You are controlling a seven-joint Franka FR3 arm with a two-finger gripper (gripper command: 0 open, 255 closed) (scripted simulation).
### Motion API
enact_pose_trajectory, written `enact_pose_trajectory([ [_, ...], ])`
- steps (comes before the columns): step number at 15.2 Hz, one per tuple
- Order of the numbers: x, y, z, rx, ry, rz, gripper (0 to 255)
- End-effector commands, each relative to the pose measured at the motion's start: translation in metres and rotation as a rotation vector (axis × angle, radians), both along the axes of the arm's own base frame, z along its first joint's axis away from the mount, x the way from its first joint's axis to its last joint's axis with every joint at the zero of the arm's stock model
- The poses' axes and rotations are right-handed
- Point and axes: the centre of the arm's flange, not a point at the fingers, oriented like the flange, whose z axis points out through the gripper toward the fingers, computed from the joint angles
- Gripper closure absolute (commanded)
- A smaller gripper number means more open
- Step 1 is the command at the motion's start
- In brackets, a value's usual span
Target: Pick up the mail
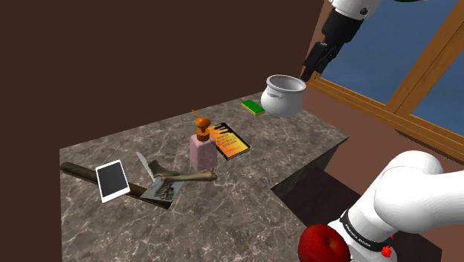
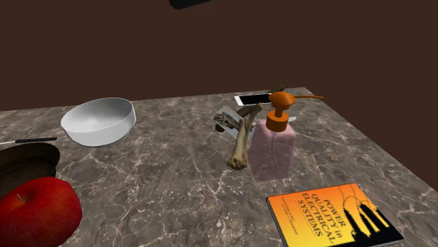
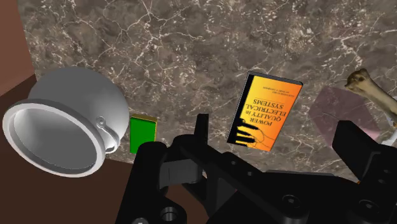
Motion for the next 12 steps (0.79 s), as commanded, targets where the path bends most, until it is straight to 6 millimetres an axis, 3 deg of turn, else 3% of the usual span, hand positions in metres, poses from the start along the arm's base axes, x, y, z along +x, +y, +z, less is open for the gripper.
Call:
enact_pose_trajectory([
  [1, 0.0, 0.0, 0.0, 0.0, 0.0, 0.0, 0],
  [12, 0.041, 0.151, -0.047, -0.187, -0.057, 0.147, 0],
])
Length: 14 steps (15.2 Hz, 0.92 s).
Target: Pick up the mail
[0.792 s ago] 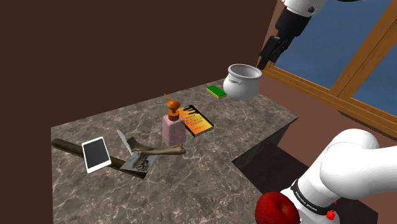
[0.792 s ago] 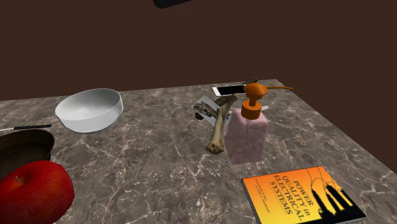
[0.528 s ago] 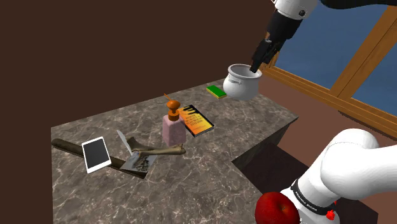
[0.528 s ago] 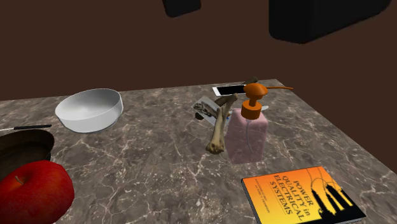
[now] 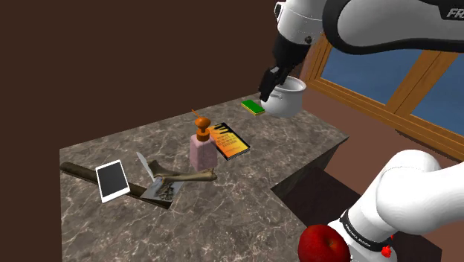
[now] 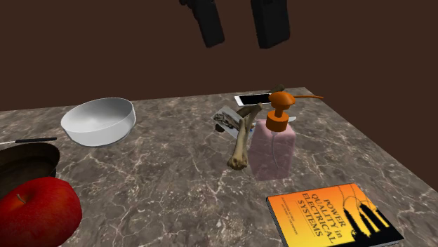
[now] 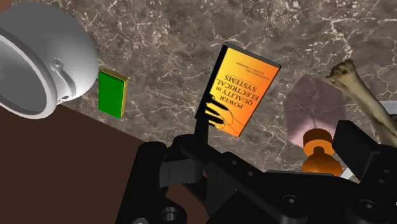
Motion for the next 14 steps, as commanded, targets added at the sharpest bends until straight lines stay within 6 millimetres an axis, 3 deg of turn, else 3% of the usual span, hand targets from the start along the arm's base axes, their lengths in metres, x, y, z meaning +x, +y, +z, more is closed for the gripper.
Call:
enact_pose_trajectory([
  [1, 0.007, 0.027, -0.012, -0.033, -0.012, 0.028, 0],
  [14, 0.03, 0.195, -0.104, -0.255, -0.079, 0.202, 0],
])
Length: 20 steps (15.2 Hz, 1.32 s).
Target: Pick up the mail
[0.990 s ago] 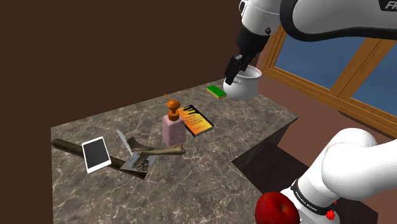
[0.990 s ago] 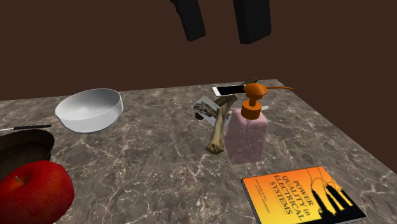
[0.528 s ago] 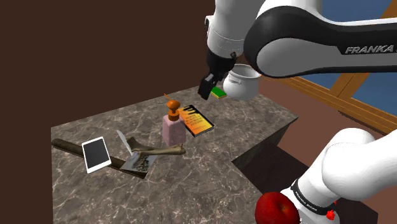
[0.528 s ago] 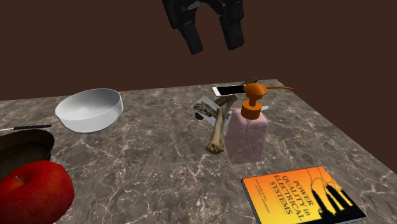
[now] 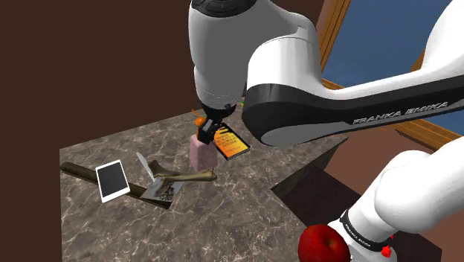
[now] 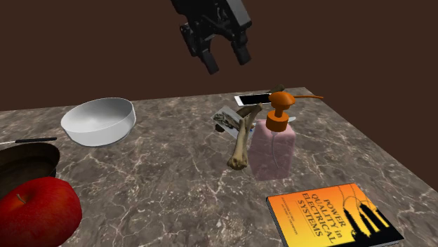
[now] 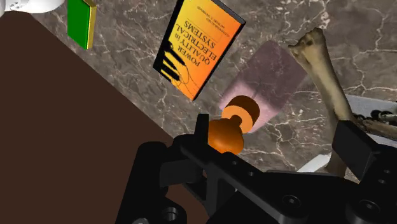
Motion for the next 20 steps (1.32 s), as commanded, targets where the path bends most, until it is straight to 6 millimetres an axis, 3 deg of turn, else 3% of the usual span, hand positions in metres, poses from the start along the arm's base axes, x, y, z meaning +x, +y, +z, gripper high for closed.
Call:
enact_pose_trajectory([
  [1, 0.002, 0.027, -0.022, -0.032, -0.012, 0.029, 0],
  [15, 0.003, 0.181, -0.162, -0.27, -0.084, 0.216, 0],
  [18, 0.001, 0.209, -0.196, -0.321, -0.1, 0.256, 0],
  [20, 0.001, 0.213, -0.206, -0.328, -0.102, 0.262, 0],
])
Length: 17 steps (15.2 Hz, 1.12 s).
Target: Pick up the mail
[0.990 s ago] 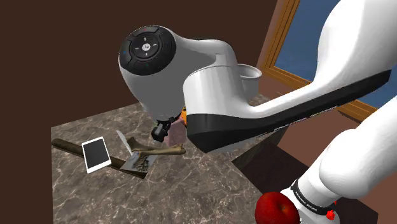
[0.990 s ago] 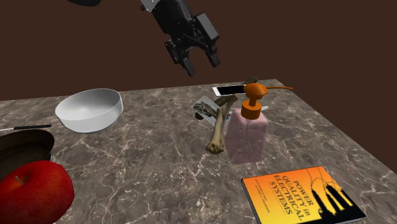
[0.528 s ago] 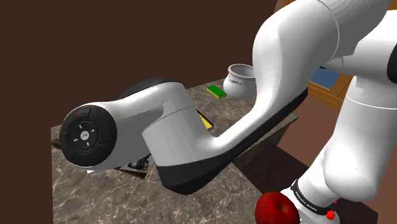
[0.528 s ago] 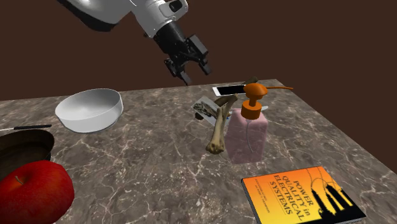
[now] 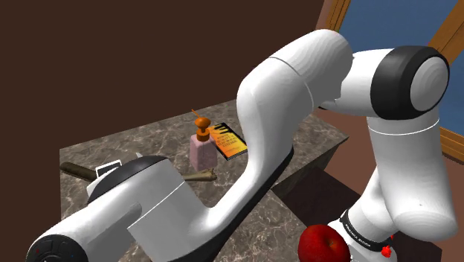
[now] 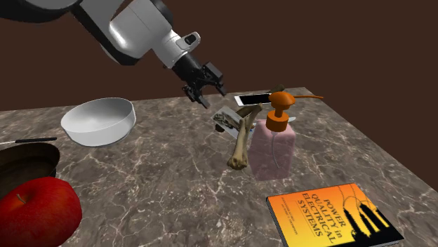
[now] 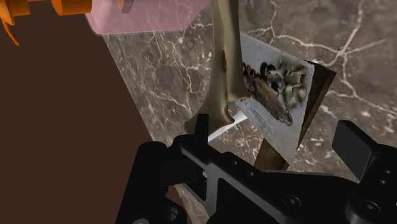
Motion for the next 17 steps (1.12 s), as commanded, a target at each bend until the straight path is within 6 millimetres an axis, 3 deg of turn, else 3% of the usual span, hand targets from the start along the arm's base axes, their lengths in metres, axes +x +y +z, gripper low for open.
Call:
enact_pose_trajectory([
  [1, 0.0, 0.003, -0.011, -0.007, -0.004, 0.005, 0],
  [6, 0.0, 0.003, -0.041, -0.007, -0.004, 0.005, 0],
  [8, 0.0, 0.003, -0.041, -0.007, -0.004, 0.005, 0],
  [9, 0.0, 0.003, -0.04, -0.007, -0.004, 0.005, 255],
  [17, 0.0, 0.003, -0.04, -0.007, -0.004, 0.005, 255],
])
